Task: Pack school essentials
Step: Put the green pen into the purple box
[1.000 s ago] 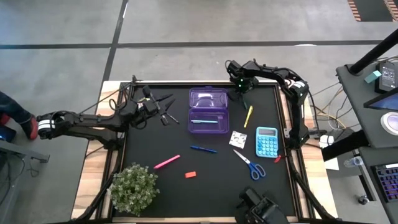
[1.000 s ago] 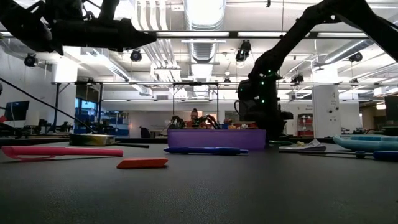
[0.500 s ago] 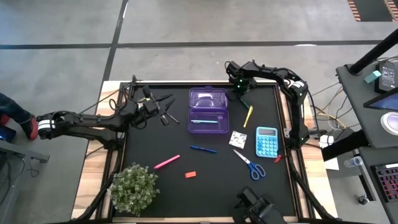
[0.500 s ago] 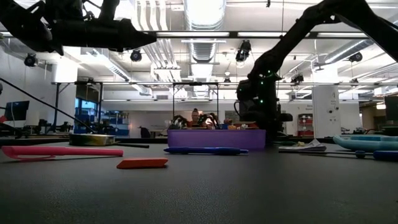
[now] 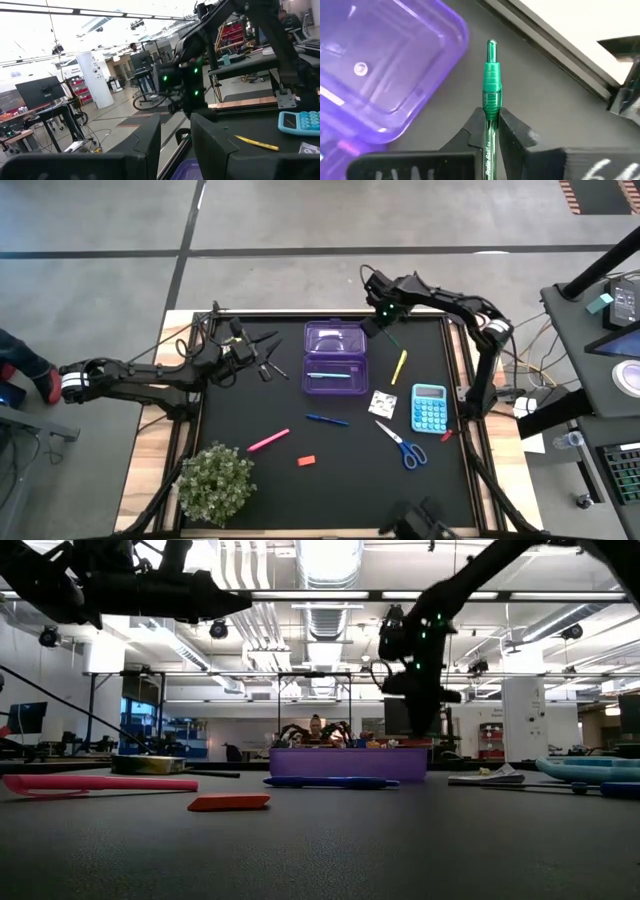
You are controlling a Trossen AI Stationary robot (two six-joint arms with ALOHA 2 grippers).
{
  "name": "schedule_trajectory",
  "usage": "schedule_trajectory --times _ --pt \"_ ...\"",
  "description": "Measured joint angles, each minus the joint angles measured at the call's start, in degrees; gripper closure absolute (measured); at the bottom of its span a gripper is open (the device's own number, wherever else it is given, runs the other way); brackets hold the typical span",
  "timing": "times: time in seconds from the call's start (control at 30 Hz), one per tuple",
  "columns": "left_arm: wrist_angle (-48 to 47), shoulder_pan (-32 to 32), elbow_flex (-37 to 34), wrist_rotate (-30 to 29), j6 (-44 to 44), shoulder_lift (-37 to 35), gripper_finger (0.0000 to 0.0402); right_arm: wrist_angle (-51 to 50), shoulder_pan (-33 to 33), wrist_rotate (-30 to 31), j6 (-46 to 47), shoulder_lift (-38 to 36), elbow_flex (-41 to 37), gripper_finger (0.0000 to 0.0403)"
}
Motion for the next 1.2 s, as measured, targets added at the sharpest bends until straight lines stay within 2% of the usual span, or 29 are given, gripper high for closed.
schedule_trajectory --times 0.2,0.43,0.8,0.97,1.2 --pt "0.0 0.0 0.0 0.0 0.0 0.0 0.0312 1.9 7.0 -0.1 -1.7 -7.4 -0.6 0.0380" --pt "0.0 0.0 0.0 0.0 -0.1 0.0 0.0312 8.9 16.7 -0.2 -3.5 -11.3 -1.8 0.0380" --pt "0.0 0.0 0.0 0.0 -0.2 0.0 0.0312 30.7 26.3 -0.2 -10.2 -7.1 -6.0 0.0380" --pt "0.0 0.0 0.0 0.0 -0.2 0.0 0.0312 32.7 27.4 -0.2 -11.6 -3.1 -6.0 0.0380" --pt "0.0 0.0 0.0 0.0 -0.2 0.0 0.0312 30.2 27.7 -0.2 -17.1 0.6 -6.0 0.0380"
